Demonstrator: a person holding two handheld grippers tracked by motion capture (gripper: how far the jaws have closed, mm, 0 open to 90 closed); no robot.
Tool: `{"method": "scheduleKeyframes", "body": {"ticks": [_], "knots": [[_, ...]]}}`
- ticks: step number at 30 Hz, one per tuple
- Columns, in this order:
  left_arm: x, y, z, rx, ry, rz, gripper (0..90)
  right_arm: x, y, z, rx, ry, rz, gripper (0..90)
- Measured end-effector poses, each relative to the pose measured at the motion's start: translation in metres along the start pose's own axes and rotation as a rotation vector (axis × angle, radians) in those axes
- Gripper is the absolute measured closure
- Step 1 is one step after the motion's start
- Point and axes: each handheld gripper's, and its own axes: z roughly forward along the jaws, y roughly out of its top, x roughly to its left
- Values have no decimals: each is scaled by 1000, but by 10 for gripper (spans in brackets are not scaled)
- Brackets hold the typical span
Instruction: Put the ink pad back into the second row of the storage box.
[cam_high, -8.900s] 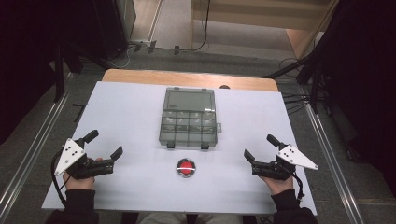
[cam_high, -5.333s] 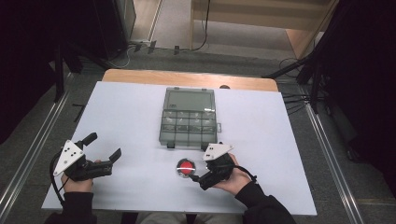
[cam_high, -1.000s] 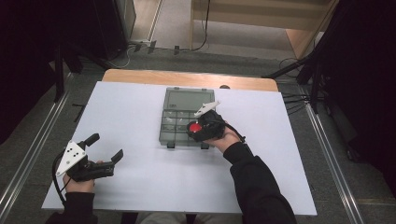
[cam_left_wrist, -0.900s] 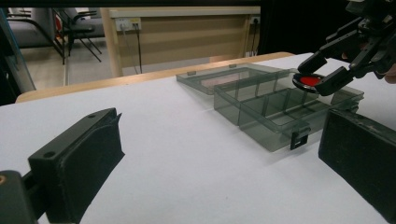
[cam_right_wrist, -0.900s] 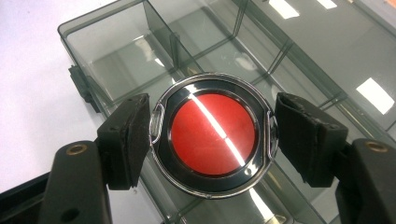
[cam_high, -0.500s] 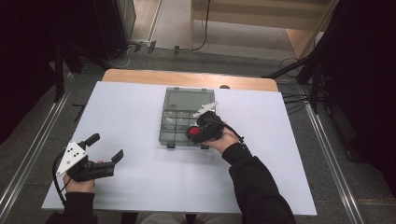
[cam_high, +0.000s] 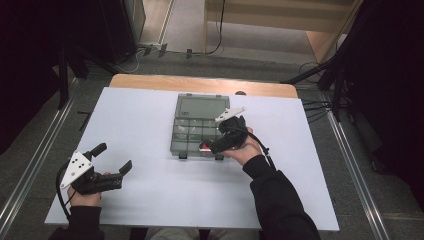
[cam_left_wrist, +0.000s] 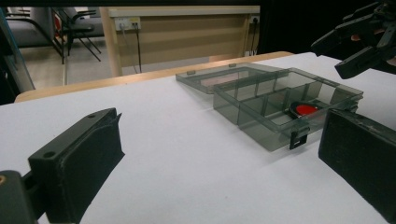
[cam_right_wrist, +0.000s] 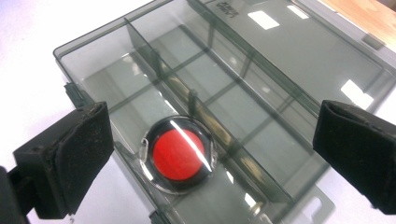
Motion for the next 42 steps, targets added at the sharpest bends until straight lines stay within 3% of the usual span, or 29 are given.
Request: {"method": "scheduleKeyframes", "body": {"ticks": [5, 7, 17, 27, 42], "knots": [[0, 0, 0, 1, 0, 1, 0, -6, -6, -9, -27, 9, 44, 0], [0, 0, 0, 2, 2, 1, 0, -9, -9, -13, -38, 8, 84, 0], [0, 0, -1, 3, 5, 2, 0, -15, -18, -40, -71, -9, 131, 0], [0, 0, 0, 3, 4, 5, 0, -4, -35, -74, -84, -40, 141, 0], [-1, 0, 0, 6, 2, 5, 0, 8, -64, -99, -135, -85, 126, 0]]}}
